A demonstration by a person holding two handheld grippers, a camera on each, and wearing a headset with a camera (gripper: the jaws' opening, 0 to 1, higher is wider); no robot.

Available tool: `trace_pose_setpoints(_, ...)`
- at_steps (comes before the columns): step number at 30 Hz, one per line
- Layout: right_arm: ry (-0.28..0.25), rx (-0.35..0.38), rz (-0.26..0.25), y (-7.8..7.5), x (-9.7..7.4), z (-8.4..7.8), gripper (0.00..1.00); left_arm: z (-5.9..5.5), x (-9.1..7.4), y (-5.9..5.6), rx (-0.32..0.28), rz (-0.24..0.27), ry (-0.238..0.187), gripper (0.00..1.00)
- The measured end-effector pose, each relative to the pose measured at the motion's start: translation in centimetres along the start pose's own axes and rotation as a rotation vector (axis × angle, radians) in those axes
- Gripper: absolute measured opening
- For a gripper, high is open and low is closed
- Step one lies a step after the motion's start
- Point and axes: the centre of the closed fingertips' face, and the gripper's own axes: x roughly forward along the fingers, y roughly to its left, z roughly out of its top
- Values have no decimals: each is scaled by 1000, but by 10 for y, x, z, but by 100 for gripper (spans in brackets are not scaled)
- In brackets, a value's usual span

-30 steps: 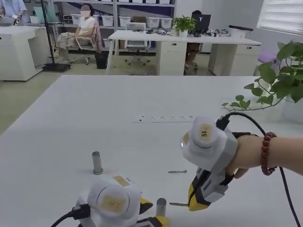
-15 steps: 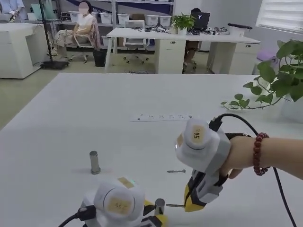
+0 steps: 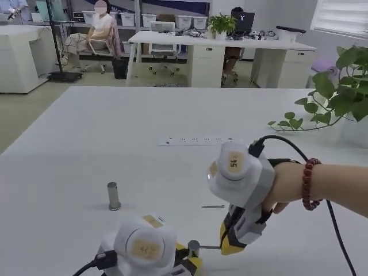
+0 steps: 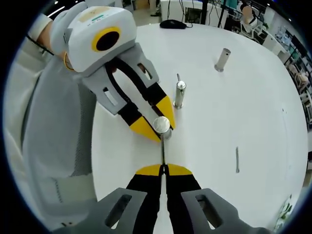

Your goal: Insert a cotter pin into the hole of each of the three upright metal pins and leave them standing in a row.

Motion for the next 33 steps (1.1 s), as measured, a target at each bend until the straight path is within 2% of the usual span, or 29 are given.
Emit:
trace_pose_setpoints(3, 2, -29, -8, -1, -1, 0, 4, 0, 0, 0, -16, -1, -5, 12)
trace_pose_setpoints(6, -2, -25, -11, -1, -3, 1, 4, -1, 1, 0, -37, -3, -10, 12)
trace_pose_setpoints(15, -12, -71, -17, -1, -3, 9, 4, -2, 2, 0, -39, -8, -8, 12)
trace_pose_setpoints(33, -59, -66, -9, 1, 2, 28, 4, -2, 3, 0, -54, -13, -16, 12)
